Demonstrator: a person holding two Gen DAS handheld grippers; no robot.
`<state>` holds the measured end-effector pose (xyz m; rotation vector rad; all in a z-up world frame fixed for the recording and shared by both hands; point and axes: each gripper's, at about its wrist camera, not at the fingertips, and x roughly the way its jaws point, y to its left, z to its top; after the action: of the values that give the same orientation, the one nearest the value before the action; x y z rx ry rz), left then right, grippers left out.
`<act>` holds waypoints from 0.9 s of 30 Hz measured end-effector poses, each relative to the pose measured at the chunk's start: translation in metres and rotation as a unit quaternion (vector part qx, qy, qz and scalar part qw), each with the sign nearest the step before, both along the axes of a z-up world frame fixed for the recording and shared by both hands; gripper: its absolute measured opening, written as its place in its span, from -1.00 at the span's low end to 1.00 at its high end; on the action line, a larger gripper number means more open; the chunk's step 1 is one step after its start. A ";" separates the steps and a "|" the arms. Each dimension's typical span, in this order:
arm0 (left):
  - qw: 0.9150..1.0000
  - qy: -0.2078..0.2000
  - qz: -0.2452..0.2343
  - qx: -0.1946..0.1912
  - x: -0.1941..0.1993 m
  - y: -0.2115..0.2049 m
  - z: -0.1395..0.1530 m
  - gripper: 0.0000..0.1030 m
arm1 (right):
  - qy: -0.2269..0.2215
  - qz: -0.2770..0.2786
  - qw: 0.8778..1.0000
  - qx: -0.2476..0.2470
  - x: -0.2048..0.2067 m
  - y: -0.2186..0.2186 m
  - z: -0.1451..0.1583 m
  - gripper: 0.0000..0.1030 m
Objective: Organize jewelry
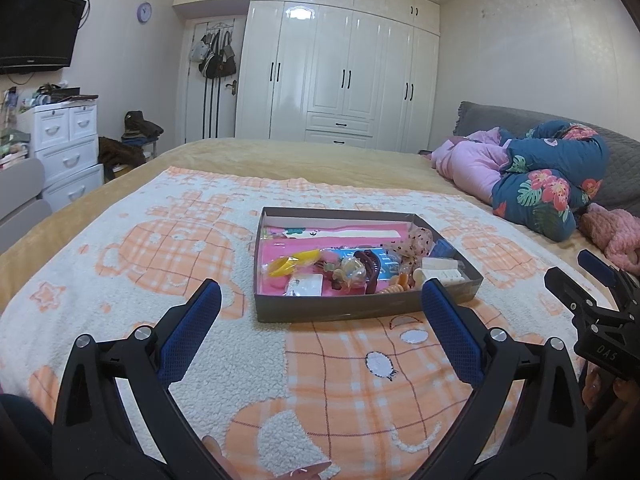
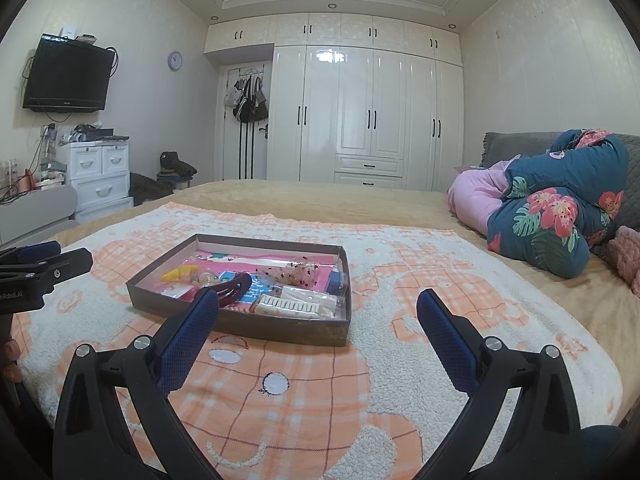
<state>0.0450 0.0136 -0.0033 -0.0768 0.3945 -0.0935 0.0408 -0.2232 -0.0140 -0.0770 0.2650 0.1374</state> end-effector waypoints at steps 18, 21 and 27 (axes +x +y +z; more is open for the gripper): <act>1.000 0.001 0.002 0.001 0.000 0.001 -0.001 0.78 | 0.000 0.000 1.000 0.000 -0.001 0.000 0.000 0.88; 1.000 0.001 0.002 0.001 0.000 0.001 0.000 0.78 | 0.000 0.000 1.000 0.000 0.000 0.000 -0.001 0.88; 1.000 0.001 0.004 0.002 -0.001 0.005 -0.001 0.78 | 0.001 0.002 1.000 0.001 0.000 0.000 -0.001 0.88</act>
<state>0.0442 0.0189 -0.0042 -0.0742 0.3968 -0.0853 0.0404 -0.2236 -0.0150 -0.0752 0.2659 0.1409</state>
